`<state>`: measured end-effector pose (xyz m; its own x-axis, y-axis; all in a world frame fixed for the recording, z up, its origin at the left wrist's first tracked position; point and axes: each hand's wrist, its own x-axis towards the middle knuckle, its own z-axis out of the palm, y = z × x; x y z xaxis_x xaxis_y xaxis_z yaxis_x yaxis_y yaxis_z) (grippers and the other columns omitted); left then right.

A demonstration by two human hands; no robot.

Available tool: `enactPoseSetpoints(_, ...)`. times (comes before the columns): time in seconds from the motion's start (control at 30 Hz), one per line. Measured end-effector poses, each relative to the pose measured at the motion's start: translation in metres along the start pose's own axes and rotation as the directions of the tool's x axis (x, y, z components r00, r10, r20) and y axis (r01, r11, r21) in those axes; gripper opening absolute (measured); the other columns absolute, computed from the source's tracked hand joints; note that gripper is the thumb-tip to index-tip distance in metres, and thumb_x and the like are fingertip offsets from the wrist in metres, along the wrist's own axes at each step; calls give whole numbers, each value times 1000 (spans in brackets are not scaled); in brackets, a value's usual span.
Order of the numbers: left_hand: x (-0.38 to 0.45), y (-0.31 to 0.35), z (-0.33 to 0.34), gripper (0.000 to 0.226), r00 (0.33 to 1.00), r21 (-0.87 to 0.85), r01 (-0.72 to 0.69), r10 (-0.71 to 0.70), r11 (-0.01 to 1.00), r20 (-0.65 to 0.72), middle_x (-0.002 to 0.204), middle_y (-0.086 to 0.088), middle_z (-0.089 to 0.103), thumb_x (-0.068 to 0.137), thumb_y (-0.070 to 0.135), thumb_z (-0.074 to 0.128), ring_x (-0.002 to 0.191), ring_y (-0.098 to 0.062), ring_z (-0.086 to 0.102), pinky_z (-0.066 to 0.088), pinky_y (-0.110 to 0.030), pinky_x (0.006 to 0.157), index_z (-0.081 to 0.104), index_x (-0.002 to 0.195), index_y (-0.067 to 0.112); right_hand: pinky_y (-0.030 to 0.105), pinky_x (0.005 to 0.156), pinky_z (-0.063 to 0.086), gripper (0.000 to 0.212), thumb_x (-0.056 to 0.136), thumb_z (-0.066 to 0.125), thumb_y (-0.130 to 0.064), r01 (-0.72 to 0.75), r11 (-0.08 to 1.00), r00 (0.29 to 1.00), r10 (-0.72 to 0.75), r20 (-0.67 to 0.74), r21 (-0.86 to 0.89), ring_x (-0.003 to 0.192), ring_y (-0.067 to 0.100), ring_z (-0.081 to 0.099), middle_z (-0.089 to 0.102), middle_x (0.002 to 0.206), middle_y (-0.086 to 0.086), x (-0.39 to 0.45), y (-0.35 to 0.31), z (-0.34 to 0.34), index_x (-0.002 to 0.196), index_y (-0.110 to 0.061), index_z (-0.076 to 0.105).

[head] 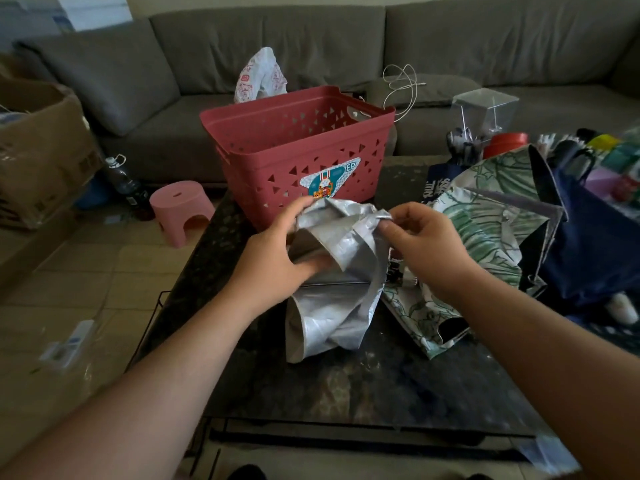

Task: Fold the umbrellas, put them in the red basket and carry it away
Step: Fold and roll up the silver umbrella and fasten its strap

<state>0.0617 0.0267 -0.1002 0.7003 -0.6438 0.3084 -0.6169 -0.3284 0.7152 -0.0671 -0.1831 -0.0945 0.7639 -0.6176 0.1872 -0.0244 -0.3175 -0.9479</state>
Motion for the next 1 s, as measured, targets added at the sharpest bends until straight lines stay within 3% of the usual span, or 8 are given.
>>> enactPoseSetpoints(0.13, 21, -11, 15, 72, 969, -105, 187, -201, 977, -145, 108, 13, 71, 89, 20, 79, 98, -5, 69, 56, -24, 85, 44, 144, 49, 45, 86, 62, 10, 96, 70, -29, -86, 954, 994, 103, 44, -286, 91, 18, 73, 74, 98, -7, 15, 22, -24, 104, -36, 69)
enactPoseSetpoints(0.23, 32, -25, 27, 55, 908, -85, 354, -364, 931, -209, 112, 1, 66, 90, 27, 73, 99, -24, 67, 55, -37, 85, 43, 135, 36, 36, 104, 52, 56, 91, 72, -43, 51, 762, 932, 196, 305, -646, 115, 15, 64, 65, 130, -6, 5, 31, -27, 143, -34, 53)
enactPoseSetpoints(0.37, 35, -20, 32, 14, 892, 60, 387, -358, 920, -276, 98, 1, 63, 94, 26, 59, 92, -32, 63, 54, -42, 78, 48, 102, 28, 35, 111, 40, 90, 84, 66, -48, 150, 663, 900, 216, 379, -734, 136, 30, 49, 40, 155, 3, 0, 36, -7, 162, -39, 22)
enactPoseSetpoints(0.53, 35, -9, 30, 14, 907, 33, 364, -346, 931, -241, 89, 7, 69, 95, 25, 51, 79, -29, 70, 61, -46, 73, 54, 101, 37, 45, 118, 32, 103, 69, 51, -67, 142, 636, 834, 335, 438, -758, 144, 38, 34, 37, 150, 4, 8, 36, 4, 162, -49, 11)
enactPoseSetpoints(0.63, 35, 0, 30, 16, 884, -288, 380, -437, 879, -168, 93, -4, 69, 105, 21, 45, 60, -28, 75, 60, -38, 53, 51, 111, 34, 44, 108, 43, 84, 80, 56, -81, 243, 498, 898, 209, 387, -832, 128, 35, 51, 48, 137, 1, 6, 44, 9, 152, -43, 33)
enactPoseSetpoints(0.73, 32, 10, 27, 20, 882, -515, 334, -454, 789, -123, 100, -10, 63, 105, 10, 46, 74, -29, 78, 62, -38, 60, 46, 111, 29, 43, 99, 48, 72, 84, 55, -81, 282, 493, 907, 144, 397, -823, 118, 33, 59, 53, 129, 1, 9, 52, 15, 137, -33, 50)
enactPoseSetpoints(0.87, 23, 3, 23, 28, 912, -252, 312, -363, 916, -190, 88, 0, 54, 90, 11, 66, 80, -27, 71, 65, -49, 75, 47, 95, 32, 45, 103, 48, 82, 76, 46, -92, 152, 643, 878, 260, 402, -750, 123, 28, 57, 51, 133, 0, 20, 48, 9, 137, -37, 51)
enactPoseSetpoints(1.0, 11, -1, 24, 12, 885, -123, 465, -456, 877, 94, 84, -7, 71, 88, 16, 69, 81, -29, 74, 64, -52, 78, 59, 89, 24, 49, 97, 53, 77, 76, 52, -83, 282, 475, 904, 159, 397, -833, 117, 37, 61, 50, 127, 4, 14, 49, 17, 136, -35, 43)
